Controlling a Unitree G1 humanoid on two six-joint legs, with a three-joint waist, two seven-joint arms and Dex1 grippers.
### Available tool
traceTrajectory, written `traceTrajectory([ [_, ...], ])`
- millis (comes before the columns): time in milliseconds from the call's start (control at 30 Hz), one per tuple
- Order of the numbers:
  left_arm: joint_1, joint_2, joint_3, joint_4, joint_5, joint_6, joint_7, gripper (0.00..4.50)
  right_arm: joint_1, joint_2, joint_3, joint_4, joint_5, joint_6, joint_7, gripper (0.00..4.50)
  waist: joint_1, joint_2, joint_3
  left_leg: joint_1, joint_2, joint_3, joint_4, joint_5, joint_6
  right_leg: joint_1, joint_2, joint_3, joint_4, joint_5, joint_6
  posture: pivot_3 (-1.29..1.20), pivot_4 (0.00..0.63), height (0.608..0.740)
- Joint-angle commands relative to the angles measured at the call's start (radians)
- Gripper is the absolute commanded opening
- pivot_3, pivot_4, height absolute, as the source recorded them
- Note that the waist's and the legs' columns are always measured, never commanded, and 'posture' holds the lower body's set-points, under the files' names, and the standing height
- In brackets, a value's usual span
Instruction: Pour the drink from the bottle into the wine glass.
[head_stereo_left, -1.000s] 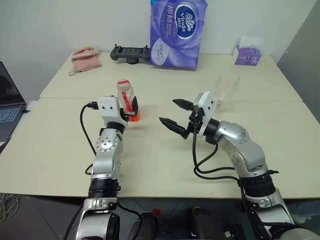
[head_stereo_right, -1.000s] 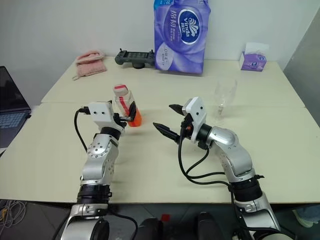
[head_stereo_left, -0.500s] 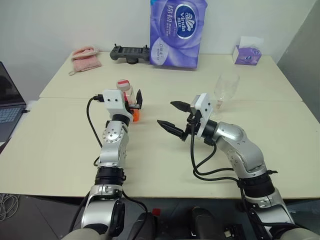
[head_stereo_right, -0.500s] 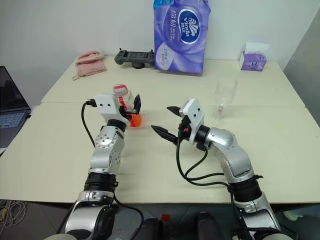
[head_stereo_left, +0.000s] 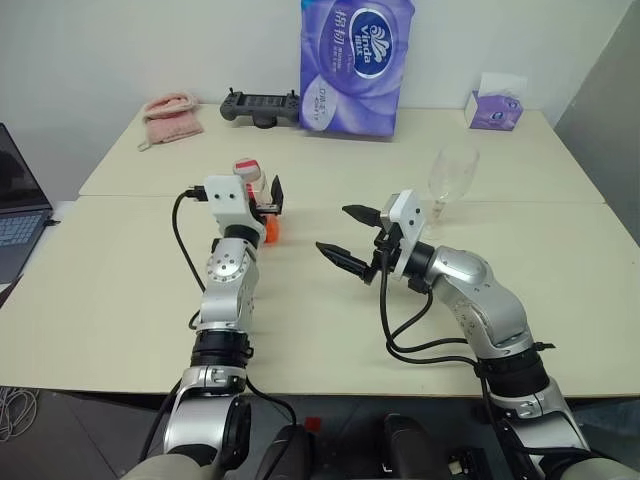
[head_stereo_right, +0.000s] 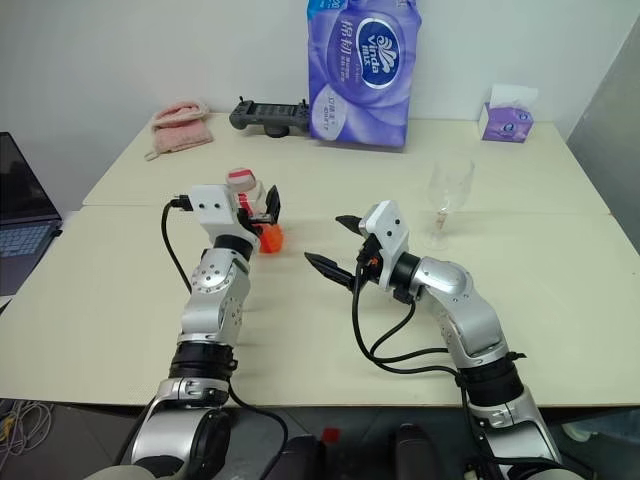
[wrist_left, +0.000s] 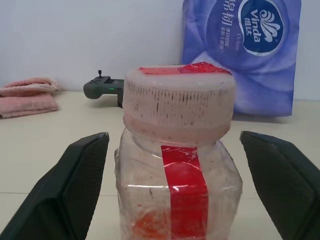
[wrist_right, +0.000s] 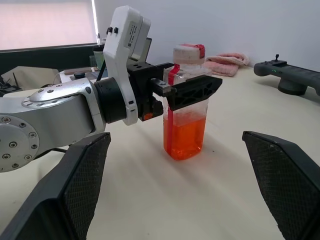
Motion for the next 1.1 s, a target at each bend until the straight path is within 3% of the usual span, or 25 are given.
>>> traceTrajectory([
  [33,-0.027,0.008,0.010,-0.021,-0.006,-0.003,0.002,3.60,0.001,0.003,-0.001,-0.041,0.005,-0.008,-0.002,4.50,0.000,0.000,0.000,0.000,0.000,0.000,0.000,0.000,0.000,0.000,0.000,0.000,0.000,0.000,0.000,0.00,0.150,0.740],
  [167,-0.028,0.011,0.014,-0.007,-0.008,-0.003,0.000,2.25,0.003,0.004,-0.001,-0.044,0.005,-0.007,-0.004,4.50,0.000,0.000,0.000,0.000,0.000,0.000,0.000,0.000,0.000,0.000,0.000,0.000,0.000,0.000,0.000,0.00,0.150,0.740],
  [200,-0.029,0.012,0.015,-0.005,-0.009,-0.004,0.000,2.10,0.003,0.004,-0.002,-0.044,0.005,-0.008,-0.004,4.50,0.000,0.000,0.000,0.000,0.000,0.000,0.000,0.000,0.000,0.000,0.000,0.000,0.000,0.000,0.000,0.00,0.150,0.740],
  [467,-0.039,0.063,0.029,-0.021,-0.029,-0.011,-0.055,2.10,-0.011,-0.047,-0.045,-0.084,0.031,0.042,0.005,4.50,0.000,0.000,0.000,0.000,0.000,0.000,0.000,0.000,0.000,0.000,0.000,0.000,0.000,0.000,0.000,0.00,0.150,0.740],
  [767,0.136,0.207,-0.031,-0.396,-0.335,0.153,-0.546,2.10,-0.195,-0.114,-0.215,-0.261,0.321,0.512,-0.081,4.50,-0.003,0.000,0.000,-0.006,0.001,0.001,0.000,0.001,-0.001,-0.008,-0.001,0.001,0.002,0.000,0.000,0.00,0.150,0.740],
  [933,0.217,0.237,-0.099,-0.574,-0.444,0.297,-0.654,2.10,-0.314,-0.106,-0.245,-0.267,0.467,0.744,-0.136,4.50,-0.003,0.000,0.000,-0.007,0.001,0.002,0.000,0.000,-0.001,-0.008,-0.001,0.001,0.002,0.000,0.000,0.00,0.150,0.740],
  [1100,0.254,0.234,-0.162,-0.686,-0.476,0.391,-0.671,2.10,-0.340,-0.092,-0.231,-0.258,0.450,0.759,-0.205,4.50,-0.003,0.000,0.000,-0.007,0.000,0.002,0.000,0.001,0.000,-0.007,-0.001,0.001,0.002,0.000,0.000,0.00,0.150,0.740],
])
